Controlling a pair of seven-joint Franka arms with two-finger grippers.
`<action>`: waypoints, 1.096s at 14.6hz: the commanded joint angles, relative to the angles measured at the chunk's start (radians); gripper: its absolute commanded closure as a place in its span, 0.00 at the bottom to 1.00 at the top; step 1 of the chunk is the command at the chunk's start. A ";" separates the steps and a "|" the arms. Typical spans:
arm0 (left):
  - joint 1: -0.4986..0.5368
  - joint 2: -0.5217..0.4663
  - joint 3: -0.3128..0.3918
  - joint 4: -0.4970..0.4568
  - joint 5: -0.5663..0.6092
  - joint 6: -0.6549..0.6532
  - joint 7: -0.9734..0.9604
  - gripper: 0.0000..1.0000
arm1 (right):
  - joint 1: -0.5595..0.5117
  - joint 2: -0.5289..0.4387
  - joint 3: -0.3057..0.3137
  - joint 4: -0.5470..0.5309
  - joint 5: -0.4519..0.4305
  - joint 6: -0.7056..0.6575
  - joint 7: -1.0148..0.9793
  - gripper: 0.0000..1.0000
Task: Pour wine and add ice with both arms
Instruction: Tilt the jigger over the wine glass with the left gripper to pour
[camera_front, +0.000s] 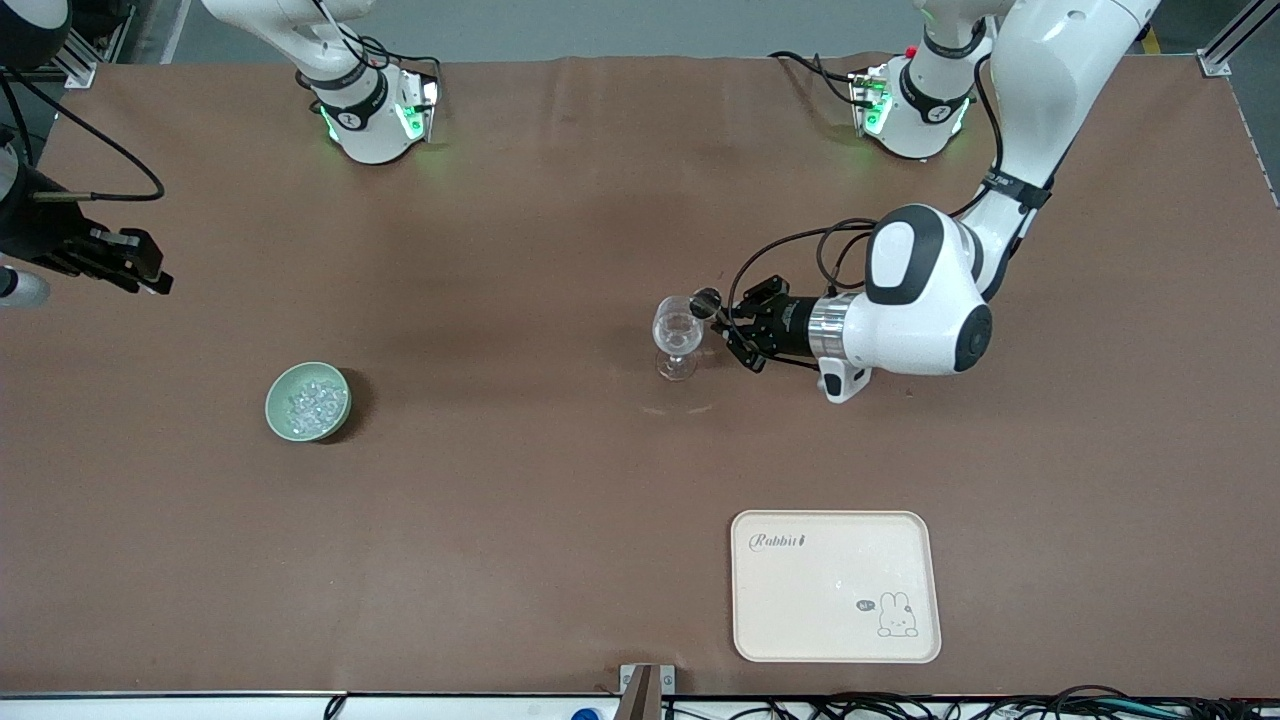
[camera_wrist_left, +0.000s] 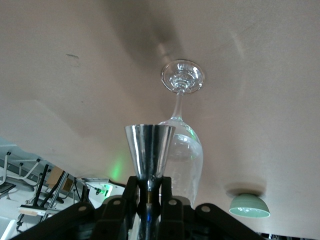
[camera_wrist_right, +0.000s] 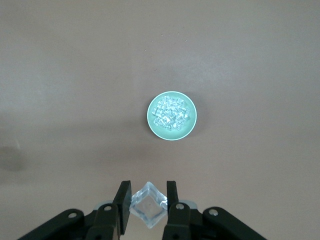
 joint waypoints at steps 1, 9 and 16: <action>-0.016 -0.035 0.006 -0.024 0.017 0.015 -0.034 0.99 | 0.000 0.005 -0.003 0.004 0.007 0.005 0.015 0.94; -0.026 -0.058 0.006 -0.027 0.066 0.028 -0.125 0.99 | -0.003 0.005 -0.004 0.025 0.007 -0.007 0.012 0.94; -0.055 -0.057 0.006 -0.018 0.136 0.031 -0.206 0.99 | 0.000 0.005 -0.004 0.027 0.006 -0.010 0.013 0.94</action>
